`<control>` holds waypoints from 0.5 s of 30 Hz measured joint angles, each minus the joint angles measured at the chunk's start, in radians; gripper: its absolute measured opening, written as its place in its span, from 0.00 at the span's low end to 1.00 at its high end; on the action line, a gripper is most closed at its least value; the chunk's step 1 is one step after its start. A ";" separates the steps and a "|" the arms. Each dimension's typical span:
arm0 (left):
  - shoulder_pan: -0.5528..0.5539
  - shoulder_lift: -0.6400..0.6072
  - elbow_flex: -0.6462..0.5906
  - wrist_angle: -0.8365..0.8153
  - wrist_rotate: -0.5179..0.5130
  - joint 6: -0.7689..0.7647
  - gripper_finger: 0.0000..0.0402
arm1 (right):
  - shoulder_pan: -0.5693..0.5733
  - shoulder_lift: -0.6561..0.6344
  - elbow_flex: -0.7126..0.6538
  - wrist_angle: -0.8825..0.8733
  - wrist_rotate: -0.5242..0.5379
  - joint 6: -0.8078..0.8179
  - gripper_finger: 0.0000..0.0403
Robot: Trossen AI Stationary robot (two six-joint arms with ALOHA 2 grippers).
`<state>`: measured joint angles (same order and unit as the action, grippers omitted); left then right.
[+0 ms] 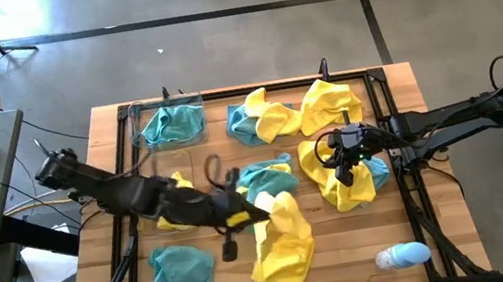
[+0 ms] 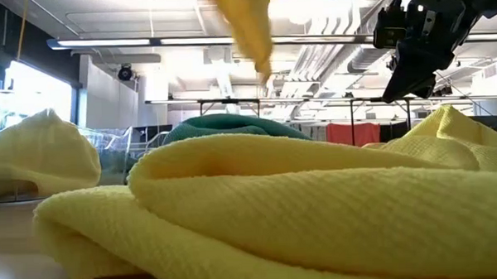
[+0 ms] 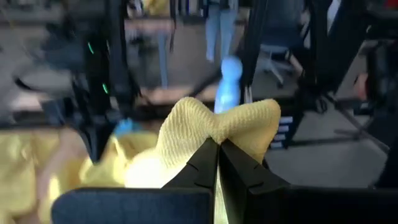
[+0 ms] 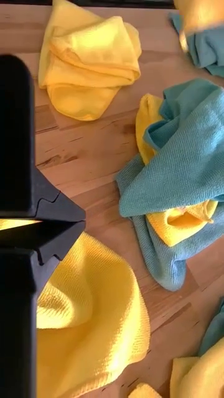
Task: Sort microfiber towel by color & place in baskets
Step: Put the yellow microfiber cloth into the bottom transparent bin
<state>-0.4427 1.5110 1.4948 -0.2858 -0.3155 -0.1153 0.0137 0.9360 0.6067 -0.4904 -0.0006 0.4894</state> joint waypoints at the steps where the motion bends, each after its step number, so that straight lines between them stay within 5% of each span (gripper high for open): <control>1: 0.000 -0.016 0.000 0.006 -0.019 0.004 0.00 | 0.000 0.000 0.000 0.000 0.000 0.000 0.00; 9: 0.026 -0.156 0.000 -0.166 -0.245 -0.114 0.00 | 0.000 0.000 0.000 0.000 0.000 0.008 0.00; 15: 0.057 -0.261 0.000 -0.379 -0.299 -0.163 0.00 | 0.000 0.000 0.000 0.000 0.000 0.010 0.00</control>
<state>-0.3859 1.2502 1.4948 -0.6646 -0.6149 -0.2779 0.0138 0.9360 0.6067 -0.4900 -0.0002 0.4999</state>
